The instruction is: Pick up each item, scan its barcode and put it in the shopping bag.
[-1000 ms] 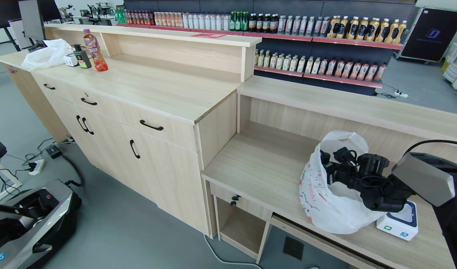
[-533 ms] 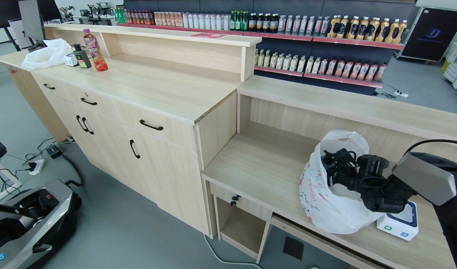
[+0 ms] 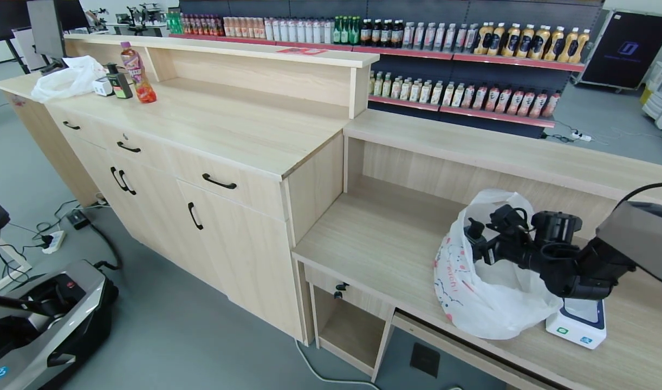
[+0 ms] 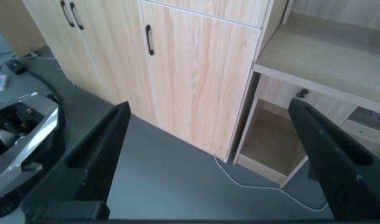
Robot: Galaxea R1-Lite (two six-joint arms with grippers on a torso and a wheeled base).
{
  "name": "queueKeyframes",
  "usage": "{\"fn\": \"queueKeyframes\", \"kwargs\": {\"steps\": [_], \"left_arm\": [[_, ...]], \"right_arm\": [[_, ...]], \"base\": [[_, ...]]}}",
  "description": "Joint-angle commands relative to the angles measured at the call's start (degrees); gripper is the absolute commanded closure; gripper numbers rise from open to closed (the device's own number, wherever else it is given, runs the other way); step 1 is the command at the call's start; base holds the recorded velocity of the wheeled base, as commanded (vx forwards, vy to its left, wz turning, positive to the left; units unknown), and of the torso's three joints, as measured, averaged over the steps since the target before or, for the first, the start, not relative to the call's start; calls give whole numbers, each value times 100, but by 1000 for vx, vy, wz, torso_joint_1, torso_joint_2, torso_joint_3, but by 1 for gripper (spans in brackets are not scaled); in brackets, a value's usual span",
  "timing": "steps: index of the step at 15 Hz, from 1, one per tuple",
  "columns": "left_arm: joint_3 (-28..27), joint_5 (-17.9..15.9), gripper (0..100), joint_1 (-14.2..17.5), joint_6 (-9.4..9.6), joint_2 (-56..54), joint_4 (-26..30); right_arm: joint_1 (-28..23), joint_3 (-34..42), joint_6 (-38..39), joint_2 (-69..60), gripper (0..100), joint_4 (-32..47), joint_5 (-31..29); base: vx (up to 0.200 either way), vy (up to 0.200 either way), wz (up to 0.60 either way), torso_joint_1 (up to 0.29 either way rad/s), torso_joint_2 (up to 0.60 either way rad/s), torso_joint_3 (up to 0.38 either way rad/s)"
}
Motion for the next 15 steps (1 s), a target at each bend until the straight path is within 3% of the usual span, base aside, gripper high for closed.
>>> {"fn": "queueKeyframes", "kwargs": {"steps": [1,4,7,10,12,15], "left_arm": [[0,2,0,0,-1,-2,0],[0,2,0,0,-1,-2,0],[0,2,0,0,-1,-2,0],[0,2,0,0,-1,-2,0],[0,2,0,0,-1,-2,0],[0,2,0,0,-1,-2,-9]], "right_arm": [[-114,464,-273,-1136,0,762,-34],[-158,1422,-229,-3404,0,1949,-34],[-404,2275,-308,-5259,0,2406,-52],[-1125,2354,-1205,-5865,0,3003,-69],[-1520,2363,-1196,-5927,0,3082,-210],[-2048,2372,-853,-5865,0,3346,-1036]], "base": [[0,0,0,0,0,0],[0,0,0,0,0,0],[0,0,0,0,0,0],[0,0,-400,0,2,0],[0,0,-600,2,2,2],[0,0,-600,4,-2,5]]}}
